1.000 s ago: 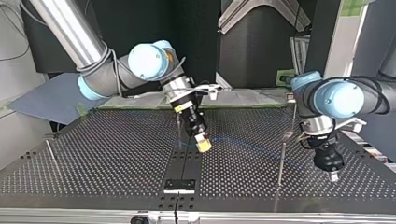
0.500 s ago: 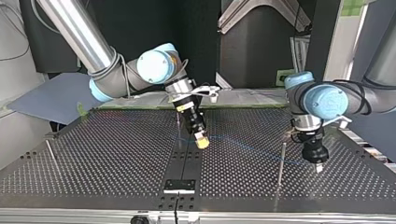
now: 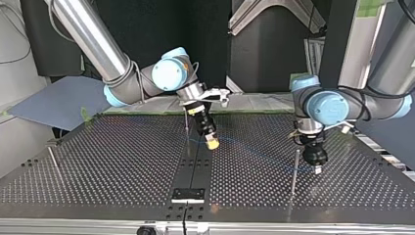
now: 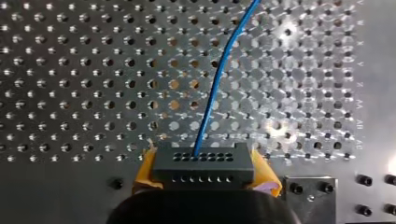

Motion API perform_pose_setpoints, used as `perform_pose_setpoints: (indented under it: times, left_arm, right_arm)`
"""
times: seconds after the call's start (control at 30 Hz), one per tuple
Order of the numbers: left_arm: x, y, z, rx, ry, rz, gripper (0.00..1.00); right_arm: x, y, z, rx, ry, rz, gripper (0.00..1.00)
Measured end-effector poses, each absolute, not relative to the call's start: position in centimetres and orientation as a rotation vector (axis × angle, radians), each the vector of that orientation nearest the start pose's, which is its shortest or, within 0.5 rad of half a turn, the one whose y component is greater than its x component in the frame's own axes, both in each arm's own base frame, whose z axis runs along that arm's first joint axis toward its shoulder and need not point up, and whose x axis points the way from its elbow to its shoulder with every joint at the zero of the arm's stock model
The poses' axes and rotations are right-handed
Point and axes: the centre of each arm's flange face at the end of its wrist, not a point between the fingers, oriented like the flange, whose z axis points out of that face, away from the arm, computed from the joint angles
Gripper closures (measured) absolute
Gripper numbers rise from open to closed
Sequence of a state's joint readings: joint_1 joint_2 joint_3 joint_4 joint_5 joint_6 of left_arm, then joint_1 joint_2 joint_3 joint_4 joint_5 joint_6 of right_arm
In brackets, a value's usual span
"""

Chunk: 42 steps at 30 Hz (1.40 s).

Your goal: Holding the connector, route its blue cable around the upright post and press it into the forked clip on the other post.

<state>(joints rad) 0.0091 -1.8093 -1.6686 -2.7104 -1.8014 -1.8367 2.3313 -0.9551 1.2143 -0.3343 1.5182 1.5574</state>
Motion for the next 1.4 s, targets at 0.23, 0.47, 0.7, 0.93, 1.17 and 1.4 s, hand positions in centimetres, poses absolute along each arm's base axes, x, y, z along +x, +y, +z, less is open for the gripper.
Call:
perform_pose_setpoints:
  times: [0.23,0.47,0.7,0.93,1.17,1.4]
  left_arm:
    - [57.5,-11.6,35.5,-0.372,1.442,-0.051,0.23]
    - [57.4,-11.8,35.4,-0.386,1.441,-0.049,0.00]
    - [57.5,-11.9,34.6,-0.393,1.454,-0.048,0.00]
    - [58.2,-12.6,32.9,-0.368,1.500,-0.058,0.00]
    - [58.5,-13.5,31.9,-0.354,1.527,-0.060,0.00]
    - [58.5,-13.8,31.9,-0.349,1.528,-0.063,0.00]
  right_arm:
    - [60.7,-43.5,29.2,1.750,-0.690,1.775,1.00]
    - [60.7,-43.6,23.9,1.811,-0.745,1.670,1.00]
    - [60.1,-43.1,20.9,1.824,-0.763,1.641,1.00]
    - [58.9,-42.5,18.1,1.827,-0.773,1.633,1.00]
    - [57.4,-42.0,15.5,1.818,-0.793,1.623,1.00]
    - [56.1,-41.1,12.6,1.811,-0.818,1.606,1.00]
